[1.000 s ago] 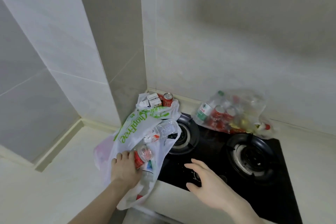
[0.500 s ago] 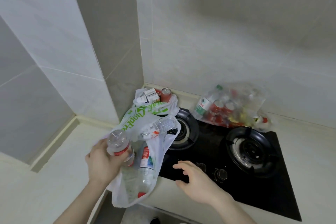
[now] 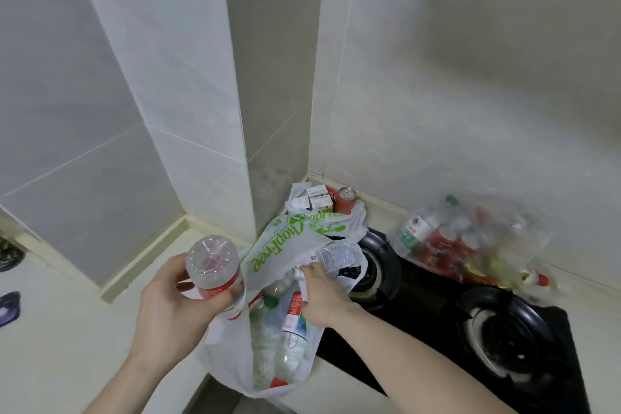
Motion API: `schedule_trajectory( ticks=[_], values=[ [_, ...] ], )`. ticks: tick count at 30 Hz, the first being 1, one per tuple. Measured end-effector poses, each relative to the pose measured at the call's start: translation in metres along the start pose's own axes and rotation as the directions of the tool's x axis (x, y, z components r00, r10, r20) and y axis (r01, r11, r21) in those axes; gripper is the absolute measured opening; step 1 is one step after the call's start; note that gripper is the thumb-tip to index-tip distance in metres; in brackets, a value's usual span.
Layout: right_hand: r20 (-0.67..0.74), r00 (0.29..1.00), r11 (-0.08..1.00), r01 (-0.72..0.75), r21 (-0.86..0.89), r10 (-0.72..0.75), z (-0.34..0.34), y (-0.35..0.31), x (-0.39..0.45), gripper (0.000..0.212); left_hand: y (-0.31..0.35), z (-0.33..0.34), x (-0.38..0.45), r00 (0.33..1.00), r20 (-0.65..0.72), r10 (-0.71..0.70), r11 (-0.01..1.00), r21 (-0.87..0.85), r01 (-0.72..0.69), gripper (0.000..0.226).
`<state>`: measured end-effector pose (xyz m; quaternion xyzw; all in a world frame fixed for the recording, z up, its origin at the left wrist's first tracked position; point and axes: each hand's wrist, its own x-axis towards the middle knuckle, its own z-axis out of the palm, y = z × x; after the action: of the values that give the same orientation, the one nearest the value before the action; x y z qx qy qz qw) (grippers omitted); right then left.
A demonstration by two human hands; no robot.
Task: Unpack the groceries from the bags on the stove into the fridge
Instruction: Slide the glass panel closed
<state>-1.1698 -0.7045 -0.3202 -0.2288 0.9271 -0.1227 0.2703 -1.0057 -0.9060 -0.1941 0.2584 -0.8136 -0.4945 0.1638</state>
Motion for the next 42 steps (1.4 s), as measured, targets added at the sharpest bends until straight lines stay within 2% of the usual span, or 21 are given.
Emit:
schedule_trajectory(
  ticks=[2, 5, 14, 17, 20, 22, 25, 29, 30, 32, 34, 36, 39, 42],
  values=[
    [0.02, 1.0, 0.997, -0.015, -0.082, 0.016, 0.001, -0.004, 0.016, 0.088, -0.001, -0.005, -0.003, 0.999, 0.0, -0.047, 0.998, -0.031, 0.047, 0.05],
    [0.026, 1.0, 0.996, -0.001, -0.092, 0.003, -0.001, -0.01, 0.035, 0.096, 0.0, -0.01, -0.008, 0.994, -0.01, -0.11, 0.992, -0.058, 0.109, 0.047],
    [-0.045, 0.998, 0.963, 0.027, -0.267, -0.04, -0.009, 0.0, 0.07, 0.08, 0.011, -0.002, -0.01, 0.984, 0.011, -0.178, 0.979, -0.096, 0.178, 0.038],
    [-0.133, 0.988, 0.969, 0.038, -0.246, -0.073, -0.01, 0.008, 0.07, 0.067, 0.011, 0.001, -0.007, 0.976, 0.062, -0.211, 0.958, -0.184, 0.219, 0.028],
    [-0.177, 0.972, 0.972, 0.114, -0.207, -0.152, -0.015, 0.02, 0.061, 0.06, 0.012, 0.007, -0.004, 0.949, 0.129, -0.287, 0.901, -0.3, 0.313, 0.017],
    [-0.192, 0.965, 0.976, 0.151, -0.158, -0.18, -0.02, 0.03, 0.051, 0.063, 0.009, 0.013, -0.001, 0.924, 0.184, -0.336, 0.848, -0.368, 0.382, 0.016],
    [-0.236, 0.959, 0.987, 0.16, -0.016, -0.16, -0.032, 0.044, 0.029, 0.078, 0.007, 0.026, 0.003, 0.878, 0.272, -0.393, 0.766, -0.432, 0.477, 0.03],
    [-0.369, 0.925, 0.96, 0.178, 0.218, -0.088, -0.05, 0.054, -0.006, 0.066, 0.007, 0.043, 0.011, 0.775, 0.41, -0.481, 0.594, -0.497, 0.632, 0.056],
    [-0.412, 0.911, 0.928, 0.179, 0.327, -0.031, -0.055, 0.054, -0.019, 0.061, 0.009, 0.045, 0.012, 0.735, 0.472, -0.487, 0.521, -0.518, 0.678, 0.061],
    [-0.481, 0.868, 0.771, 0.223, 0.596, 0.121, -0.063, 0.054, -0.046, 0.049, 0.013, 0.048, 0.012, 0.656, 0.607, -0.449, 0.423, -0.502, 0.754, 0.063],
    [-0.531, 0.804, 0.597, 0.294, 0.747, 0.269, -0.067, 0.051, -0.074, 0.041, 0.019, 0.054, 0.01, 0.645, 0.638, -0.421, 0.446, -0.473, 0.76, 0.051],
    [-0.561, 0.745, 0.502, 0.352, 0.79, 0.36, -0.07, 0.047, -0.102, 0.041, 0.027, 0.058, 0.007, 0.631, 0.658, -0.412, 0.471, -0.439, 0.765, 0.042],
    [-0.576, 0.692, 0.496, 0.349, 0.795, 0.435, -0.073, 0.045, -0.143, 0.045, 0.036, 0.067, 0.003, 0.576, 0.712, -0.401, 0.526, -0.335, 0.781, 0.058],
    [-0.568, 0.664, 0.521, 0.301, 0.799, 0.487, -0.07, 0.05, -0.179, 0.041, 0.041, 0.078, -0.002, 0.515, 0.763, -0.39, 0.588, -0.223, 0.777, 0.065]
  ],
)
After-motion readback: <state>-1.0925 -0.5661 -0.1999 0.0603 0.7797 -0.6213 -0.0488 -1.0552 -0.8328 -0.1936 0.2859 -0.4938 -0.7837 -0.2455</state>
